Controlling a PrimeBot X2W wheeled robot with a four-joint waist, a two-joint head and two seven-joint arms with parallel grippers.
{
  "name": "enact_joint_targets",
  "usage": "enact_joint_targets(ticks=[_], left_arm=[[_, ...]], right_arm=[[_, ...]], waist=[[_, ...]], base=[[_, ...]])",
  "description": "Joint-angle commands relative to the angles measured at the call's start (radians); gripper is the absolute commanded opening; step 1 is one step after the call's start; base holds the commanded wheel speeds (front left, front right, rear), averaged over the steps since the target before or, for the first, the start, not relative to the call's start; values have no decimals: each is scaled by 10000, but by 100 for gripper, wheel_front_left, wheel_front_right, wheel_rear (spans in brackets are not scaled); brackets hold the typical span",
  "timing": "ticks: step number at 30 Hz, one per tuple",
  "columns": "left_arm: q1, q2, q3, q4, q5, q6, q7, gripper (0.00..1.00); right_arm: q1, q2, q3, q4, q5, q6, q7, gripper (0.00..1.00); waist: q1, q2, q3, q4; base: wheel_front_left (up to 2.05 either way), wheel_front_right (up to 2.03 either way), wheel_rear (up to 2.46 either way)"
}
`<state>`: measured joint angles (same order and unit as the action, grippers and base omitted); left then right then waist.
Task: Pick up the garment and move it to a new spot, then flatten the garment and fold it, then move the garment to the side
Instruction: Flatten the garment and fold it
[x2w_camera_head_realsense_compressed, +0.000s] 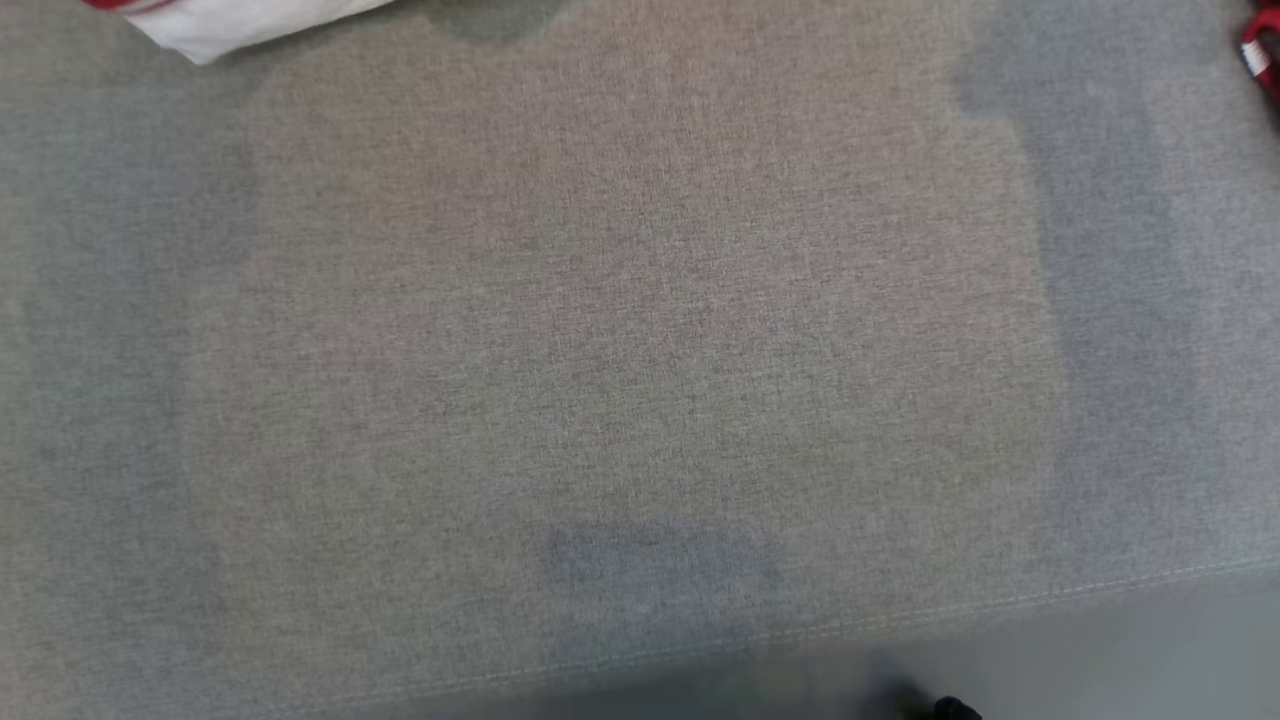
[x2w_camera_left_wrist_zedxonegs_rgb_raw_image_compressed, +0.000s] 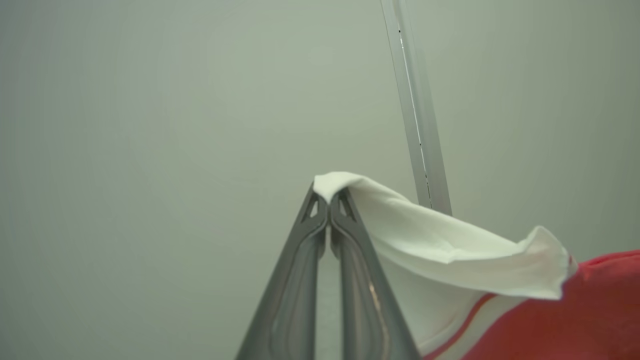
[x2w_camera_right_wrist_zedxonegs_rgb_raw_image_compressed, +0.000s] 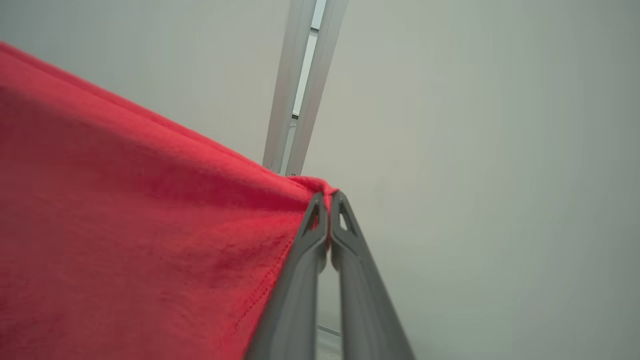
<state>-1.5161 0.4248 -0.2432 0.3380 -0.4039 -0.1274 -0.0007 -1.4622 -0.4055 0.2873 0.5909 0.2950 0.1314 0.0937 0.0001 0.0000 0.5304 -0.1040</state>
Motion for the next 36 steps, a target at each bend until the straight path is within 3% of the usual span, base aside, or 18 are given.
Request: enact_joint_targets(ticks=[1, 8, 13, 20, 27, 36], left_arm=[[-236, 3, -14, 67, -62, -6, -38, 0], [-833, -57, -155, 499, -141, -14, -293, 0], [-1120, -193, -66, 932, -61, 252, -759, 0], [-1991, -468, 115, 1452, 435, 1081, -2094, 0], [-2671, -713, 179, 1093, 1093, 1672, -2617, 0], [-299, -549, 512, -409, 1115, 1837, -2646, 0]], right_arm=[[-181, 35, 13, 127, -31, -16, -33, 0], [-1076, 38, -143, 586, -473, -16, -494, 0], [-1420, 433, -701, 1279, -1169, -16, -1078, 0], [-2124, 1204, -2582, 2131, -2896, -19, -2664, 0], [-2475, 1899, -4303, 1753, -5081, -19, -3419, 0], [-1713, 1761, -3948, 2349, -5325, -19, -3518, 0]], waist=[[-1, 0, 518, -91], [-1, 0, 975, -130], [-1, 0, 1158, -248], [-1, 0, 1104, -489], [-1, 0, 1474, -412], [-1, 0, 2016, 0]], base=[[0, 0, 0], [0, 0, 0], [0, 0, 0], [0, 0, 0], [0, 0, 0], [0, 0, 0]])
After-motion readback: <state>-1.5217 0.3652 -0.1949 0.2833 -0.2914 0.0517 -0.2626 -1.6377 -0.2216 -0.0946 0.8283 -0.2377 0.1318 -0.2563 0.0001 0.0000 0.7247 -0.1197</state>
